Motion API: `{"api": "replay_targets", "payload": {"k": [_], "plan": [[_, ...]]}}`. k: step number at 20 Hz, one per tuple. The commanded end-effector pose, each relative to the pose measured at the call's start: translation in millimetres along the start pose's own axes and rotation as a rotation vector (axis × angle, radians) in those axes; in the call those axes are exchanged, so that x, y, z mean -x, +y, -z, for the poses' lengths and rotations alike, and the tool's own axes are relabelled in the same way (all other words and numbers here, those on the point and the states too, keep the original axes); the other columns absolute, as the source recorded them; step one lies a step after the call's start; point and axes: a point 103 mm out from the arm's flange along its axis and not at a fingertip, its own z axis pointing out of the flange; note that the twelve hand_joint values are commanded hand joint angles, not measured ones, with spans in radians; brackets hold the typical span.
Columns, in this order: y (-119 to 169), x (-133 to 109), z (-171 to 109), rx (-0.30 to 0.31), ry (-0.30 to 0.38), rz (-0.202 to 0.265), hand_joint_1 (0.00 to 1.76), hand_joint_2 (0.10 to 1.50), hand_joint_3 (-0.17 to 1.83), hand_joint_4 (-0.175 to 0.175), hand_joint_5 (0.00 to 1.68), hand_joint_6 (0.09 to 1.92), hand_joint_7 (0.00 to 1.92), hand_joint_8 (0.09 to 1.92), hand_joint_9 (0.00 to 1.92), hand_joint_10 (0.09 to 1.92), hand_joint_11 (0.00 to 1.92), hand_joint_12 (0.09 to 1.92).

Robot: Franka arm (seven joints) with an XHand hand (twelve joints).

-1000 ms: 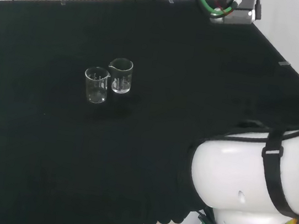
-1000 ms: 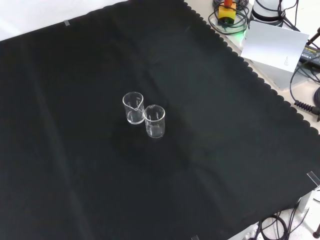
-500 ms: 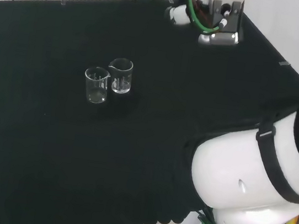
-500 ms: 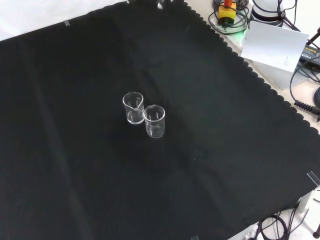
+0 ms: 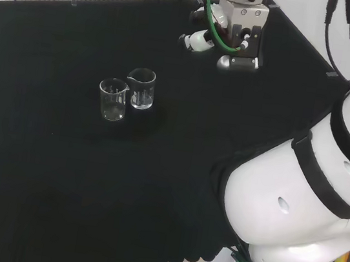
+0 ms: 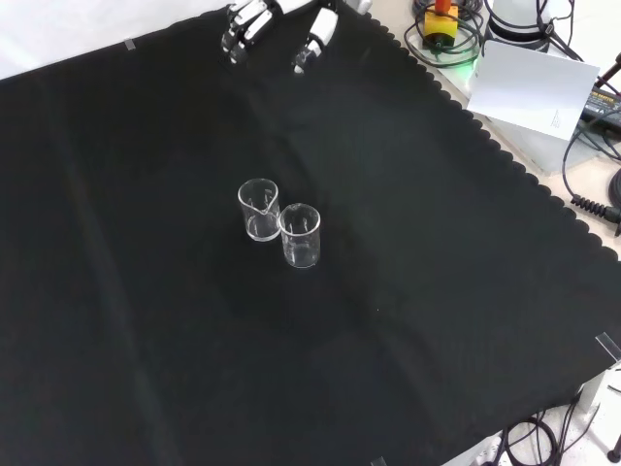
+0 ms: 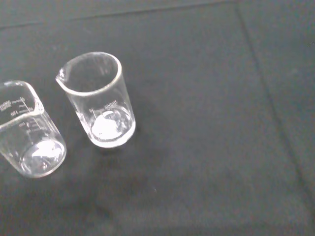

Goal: Pick up the beaker on the right.

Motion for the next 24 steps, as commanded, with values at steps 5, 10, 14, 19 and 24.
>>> {"api": "replay_targets", "payload": {"k": [5,10,14,19,24], "plan": [[44,-12,-54,-0.052,0.059,0.072,0.67,0.93,0.27,-0.01,0.31,0.09,0.09,0.56,0.25,0.68,0.0,1.36],[61,-9,-73,-0.091,0.097,0.098,0.76,0.74,0.48,-0.006,0.31,0.09,0.09,0.57,0.26,0.67,0.0,1.35],[72,-8,-85,-0.115,0.146,0.132,0.79,0.67,0.53,-0.008,0.3,0.09,0.09,0.57,0.24,0.67,0.0,1.34],[86,-8,-96,-0.103,0.164,0.173,0.8,0.64,0.54,-0.015,0.29,0.09,0.11,0.58,0.25,0.67,0.0,1.34],[96,-8,-101,-0.113,0.163,0.197,0.81,0.62,0.55,-0.02,0.3,0.09,0.13,0.59,0.28,0.67,0.0,1.36]]}}
